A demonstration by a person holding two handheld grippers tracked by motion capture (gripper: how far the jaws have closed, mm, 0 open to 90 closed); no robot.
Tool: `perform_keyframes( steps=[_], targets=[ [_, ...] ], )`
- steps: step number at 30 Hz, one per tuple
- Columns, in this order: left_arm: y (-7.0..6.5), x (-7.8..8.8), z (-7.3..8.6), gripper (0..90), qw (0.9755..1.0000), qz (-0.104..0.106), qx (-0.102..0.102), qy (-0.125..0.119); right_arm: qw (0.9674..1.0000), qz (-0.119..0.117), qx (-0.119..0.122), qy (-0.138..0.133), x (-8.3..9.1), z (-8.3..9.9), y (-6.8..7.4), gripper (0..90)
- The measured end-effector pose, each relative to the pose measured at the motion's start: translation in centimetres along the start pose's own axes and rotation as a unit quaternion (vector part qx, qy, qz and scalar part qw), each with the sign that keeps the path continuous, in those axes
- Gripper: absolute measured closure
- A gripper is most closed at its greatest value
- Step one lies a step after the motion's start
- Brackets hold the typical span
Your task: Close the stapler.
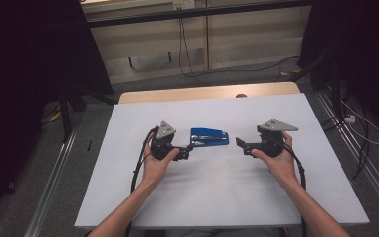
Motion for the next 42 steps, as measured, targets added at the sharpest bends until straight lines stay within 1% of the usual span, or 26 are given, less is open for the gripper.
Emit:
perform_keyframes(
  steps=[1,3,4,6,9,11,12,15,17,18,19,22,25,28,32,36,38,39,41,42],
  targets=[
    [0.0,0.1,0.0,4.8,1.0,0.002,0.003,-0.003,1.0,-0.002,0.002,-0.002,0.1,0.0,0.1,3.6],
    [0.1,0.4,0.0,4.9,0.9997,0.017,0.018,-0.004,1.0,-0.004,0.002,-0.005,0.3,-0.1,0.3,3.8],
    [0.2,0.6,0.0,4.9,0.9997,0.016,0.019,-0.004,1.0,-0.005,0.001,-0.006,0.3,-0.1,0.3,3.7],
    [0.3,0.8,0.0,4.9,0.9999,0.002,0.011,-0.003,1.0,-0.005,0.001,-0.004,0.5,-0.1,0.5,3.8],
    [0.3,1.3,0.3,5.0,1.0,-0.005,0.007,-0.002,0.9999,0.003,0.008,-0.006,0.9,0.0,0.7,4.0],
    [0.4,1.6,0.5,5.2,0.9998,-0.014,0.011,-0.002,0.9999,0.006,0.008,-0.007,1.1,0.2,0.9,4.2],
    [0.4,1.8,0.6,5.4,0.9998,-0.015,0.011,-0.003,0.9999,0.01,0.011,-0.007,1.3,0.3,0.9,4.3],
    [0.5,2.4,0.8,5.4,0.9997,-0.022,-0.001,-0.005,0.9998,0.017,0.012,-0.006,1.6,0.6,1.1,4.2],
    [0.4,2.7,1.0,5.5,0.9996,-0.027,-0.007,-0.002,0.9997,0.021,0.011,-0.008,1.9,0.7,1.2,2.3],
    [0.3,2.9,1.0,5.8,0.9995,-0.03,-0.007,-0.006,0.9996,0.025,0.012,-0.008,2.0,0.7,1.3,2.2],
    [0.2,3.1,1.1,5.8,0.9995,-0.03,-0.007,-0.005,0.9994,0.03,0.013,-0.01,2.3,0.7,1.3,2.2],
    [-0.1,3.7,0.9,5.8,0.9996,-0.023,-0.006,-0.014,0.999,0.037,0.012,-0.023,3.0,0.6,1.5,1.9],
    [-0.2,4.4,1.0,5.7,0.9996,-0.02,-0.006,-0.02,0.9992,0.033,0.01,-0.022,3.4,0.9,1.7,1.9],
    [-0.3,4.9,1.4,5.6,0.9996,-0.021,-0.003,-0.018,0.9993,0.031,0.012,-0.02,3.7,1.2,1.9,1.9],
    [-0.2,5.4,1.7,5.6,0.9995,-0.021,0.003,-0.023,0.9988,0.038,0.016,-0.025,4.1,1.0,2.2,2.7],
    [-0.2,6.2,1.8,5.7,0.9993,-0.026,0.002,-0.028,0.9988,0.034,0.019,-0.031,4.8,0.9,2.8,2.6],
    [-0.2,6.7,2.1,5.6,0.9991,-0.03,0.001,-0.029,0.9986,0.036,0.022,-0.031,5.2,1.0,2.8,2.6],
    [-0.2,6.9,2.2,5.6,0.9991,-0.033,-0.003,-0.028,0.9987,0.035,0.022,-0.029,5.4,1.2,2.8,2.7],
    [-0.3,7.1,2.6,5.6,0.9985,-0.047,-0.016,-0.024,0.9987,0.038,0.023,-0.027,5.7,1.5,2.6,2.7],
    [-0.4,7.2,2.7,5.3,0.9984,-0.048,-0.016,-0.026,0.9987,0.04,0.02,-0.024,6.0,1.8,2.5,2.8]
  ],
)
Point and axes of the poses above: each handheld gripper's, and its own axes: x roughly backward along the jaws, z roughly out of its underside, y roughly to its left, the point moved 4 cm from there along -x, roughly forward along the jaws, and after that the axes turned 9 degrees about x, right-handed, at the moved point
